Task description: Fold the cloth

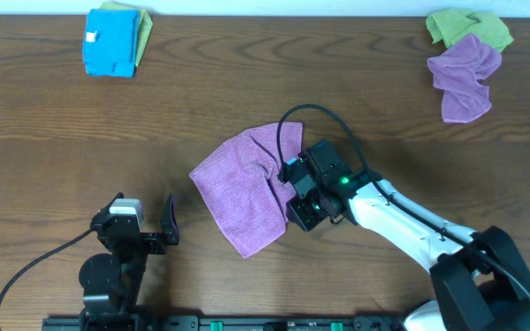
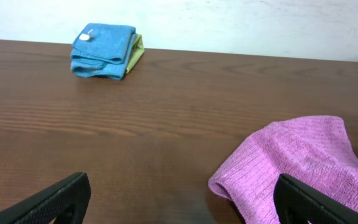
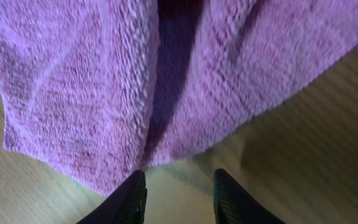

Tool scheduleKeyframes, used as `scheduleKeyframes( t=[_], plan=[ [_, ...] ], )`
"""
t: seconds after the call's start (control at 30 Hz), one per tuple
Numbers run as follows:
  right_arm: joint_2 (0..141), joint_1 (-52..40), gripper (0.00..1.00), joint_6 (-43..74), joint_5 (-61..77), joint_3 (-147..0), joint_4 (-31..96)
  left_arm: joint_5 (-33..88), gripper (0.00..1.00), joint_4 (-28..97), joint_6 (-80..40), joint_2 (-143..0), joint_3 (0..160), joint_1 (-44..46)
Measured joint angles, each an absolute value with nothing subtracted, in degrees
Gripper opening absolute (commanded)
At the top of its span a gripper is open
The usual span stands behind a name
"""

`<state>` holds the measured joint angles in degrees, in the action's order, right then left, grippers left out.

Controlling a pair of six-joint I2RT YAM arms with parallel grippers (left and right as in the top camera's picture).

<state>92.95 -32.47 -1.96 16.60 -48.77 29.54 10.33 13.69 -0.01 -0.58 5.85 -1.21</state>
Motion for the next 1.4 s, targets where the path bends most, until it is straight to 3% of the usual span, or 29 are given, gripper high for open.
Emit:
scheduleKeyframes(
  t=[0.3,0.47,0.6,0.77,1.03,1.4],
  plan=[
    [96.9,-32.47,0.34,-1.93,16.75,-48.6,27.16,10.33,0.95,13.69,-0.01,-0.58,5.85,-1.21],
    [97.25,-32.47,0.18,-2.13,16.8,-48.53,26.09,10.33,0.95,13.69,-0.01,-0.58,5.85,-1.21],
    [97.25,-32.47,0.18,-1.96,16.8,-48.53,24.6,10.33,0.95,13.69,-0.01,-0.58,5.85,-1.21],
    [97.25,-32.47,0.01,-1.98,16.82,-48.51,23.33,10.33,0.95,13.69,-0.01,-0.58,5.85,-1.21],
    [97.25,-32.42,0.01,-0.99,16.58,-48.58,21.98,10.33,0.95,13.69,-0.01,-0.58,5.85,-1.21],
    [97.62,-29.69,0.01,0.14,3.66,-67.35,47.53,10.33,0.95,13.67,-0.01,-0.58,5.85,-1.21]
  ],
)
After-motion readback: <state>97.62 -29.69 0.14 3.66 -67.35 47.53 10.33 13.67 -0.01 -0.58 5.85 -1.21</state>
